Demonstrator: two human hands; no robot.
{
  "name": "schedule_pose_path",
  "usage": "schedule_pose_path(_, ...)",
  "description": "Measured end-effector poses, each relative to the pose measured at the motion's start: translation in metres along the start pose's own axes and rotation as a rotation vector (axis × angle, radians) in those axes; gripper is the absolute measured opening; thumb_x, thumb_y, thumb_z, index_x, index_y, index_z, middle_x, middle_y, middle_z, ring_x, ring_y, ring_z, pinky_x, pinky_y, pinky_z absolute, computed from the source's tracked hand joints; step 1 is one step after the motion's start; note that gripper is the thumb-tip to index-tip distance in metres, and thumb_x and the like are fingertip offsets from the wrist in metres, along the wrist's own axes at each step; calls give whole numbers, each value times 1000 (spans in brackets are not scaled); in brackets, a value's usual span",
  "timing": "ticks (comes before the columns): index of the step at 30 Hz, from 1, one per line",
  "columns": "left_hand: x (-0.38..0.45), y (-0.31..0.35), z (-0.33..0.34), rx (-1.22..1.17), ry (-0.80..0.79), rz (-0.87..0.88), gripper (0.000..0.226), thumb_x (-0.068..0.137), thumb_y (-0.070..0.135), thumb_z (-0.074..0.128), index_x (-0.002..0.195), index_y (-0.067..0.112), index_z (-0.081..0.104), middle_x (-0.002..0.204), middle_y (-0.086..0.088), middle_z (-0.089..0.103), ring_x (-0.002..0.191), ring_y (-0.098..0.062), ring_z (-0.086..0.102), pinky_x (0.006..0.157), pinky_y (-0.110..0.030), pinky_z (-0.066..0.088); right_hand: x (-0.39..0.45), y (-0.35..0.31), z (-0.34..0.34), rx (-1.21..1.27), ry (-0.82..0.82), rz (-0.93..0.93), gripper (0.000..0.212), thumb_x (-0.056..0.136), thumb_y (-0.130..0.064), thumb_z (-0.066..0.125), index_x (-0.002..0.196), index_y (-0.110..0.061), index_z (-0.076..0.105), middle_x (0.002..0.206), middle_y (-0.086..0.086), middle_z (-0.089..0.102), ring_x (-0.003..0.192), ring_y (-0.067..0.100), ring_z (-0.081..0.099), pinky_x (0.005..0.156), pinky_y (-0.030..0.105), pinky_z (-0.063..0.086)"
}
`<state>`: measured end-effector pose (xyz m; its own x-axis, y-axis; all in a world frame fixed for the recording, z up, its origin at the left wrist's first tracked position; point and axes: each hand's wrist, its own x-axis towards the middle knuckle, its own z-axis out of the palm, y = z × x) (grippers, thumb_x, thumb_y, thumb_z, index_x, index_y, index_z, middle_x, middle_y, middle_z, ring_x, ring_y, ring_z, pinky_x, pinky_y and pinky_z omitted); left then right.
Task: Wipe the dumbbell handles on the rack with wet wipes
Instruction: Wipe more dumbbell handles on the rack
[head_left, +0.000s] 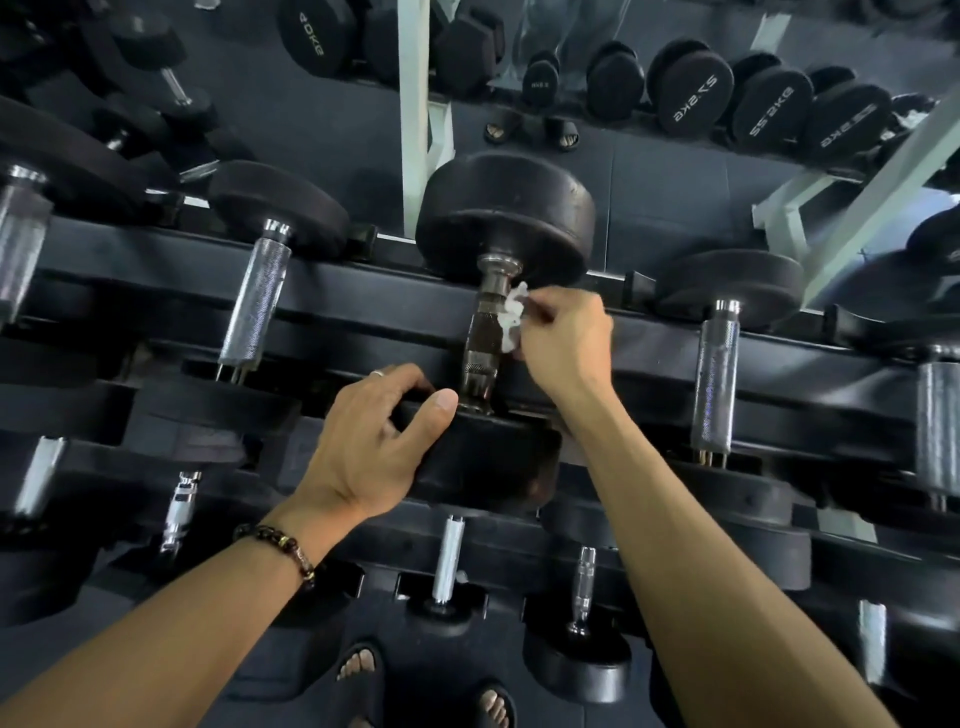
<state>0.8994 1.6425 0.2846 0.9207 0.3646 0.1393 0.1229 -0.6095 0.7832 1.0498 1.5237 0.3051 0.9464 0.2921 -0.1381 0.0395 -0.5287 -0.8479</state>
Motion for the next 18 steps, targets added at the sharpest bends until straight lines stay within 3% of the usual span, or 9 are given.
schedule_pose_path(2, 0, -2, 0, -12, 3, 5, 40, 88, 59, 38, 67, 26, 49, 60, 9, 49, 61, -9, 50, 60, -30, 37, -3, 1, 2, 37, -61, 61, 30, 87, -7, 56, 59, -13, 63, 66, 3, 68, 67, 20, 69, 61, 36, 61)
schedule_pose_path(4, 1, -2, 1, -30, 5, 1, 39, 87, 58, 39, 66, 26, 49, 60, 8, 49, 61, -10, 50, 60, -31, 38, -21, 8, -10, 51, -184, 53, 32, 90, -11, 60, 59, -15, 65, 58, -7, 64, 57, 4, 61, 56, 22, 53)
schedule_pose_path(7, 2, -3, 1, -31, 5, -4, 36, 86, 57, 40, 65, 29, 47, 59, 10, 47, 60, -10, 48, 59, -32, 37, -33, 16, -23, 38, -363, 13, 12, 87, -22, 72, 76, -21, 78, 67, -10, 70, 64, 1, 61, 66, 24, 52)
schedule_pose_path(10, 2, -2, 1, -29, -2, -3, 33, 85, 56, 40, 64, 32, 44, 58, 10, 47, 59, -9, 47, 59, -30, 36, -25, 15, -17, 185, -295, -12, 9, 86, -17, 74, 91, -22, 79, 85, -8, 77, 86, 6, 72, 86, 29, 56)
schedule_pose_path(12, 2, -1, 0, -32, -1, -1, 32, 85, 56, 40, 64, 32, 44, 59, 10, 47, 60, -9, 48, 59, -30, 37, -20, 15, -7, 252, -204, -31, 10, 88, -18, 71, 91, -22, 79, 87, -6, 77, 90, 10, 73, 91, 33, 56)
schedule_pose_path(14, 1, -1, 0, -27, -3, 2, 32, 85, 56, 40, 64, 32, 44, 59, 11, 47, 60, -8, 48, 59, -30, 37, -23, 17, -6, 165, -207, -37, 10, 89, -21, 70, 85, -21, 79, 83, -2, 76, 81, 11, 71, 82, 30, 56)
schedule_pose_path(16, 1, -1, 0, -21, -2, 2, 33, 85, 57, 39, 64, 32, 43, 60, 11, 48, 60, -9, 48, 59, -30, 37, -27, 22, -13, 25, -352, 24, 12, 87, -26, 73, 82, -17, 78, 78, 6, 74, 69, 9, 61, 69, 30, 51)
schedule_pose_path(18, 1, 0, 0, -26, -2, 5, 34, 85, 58, 39, 64, 32, 43, 59, 10, 47, 60, -9, 48, 59, -30, 37, -25, 23, -20, -66, -488, 37, 15, 84, -27, 76, 82, -12, 77, 82, 15, 73, 69, 10, 59, 69, 33, 51)
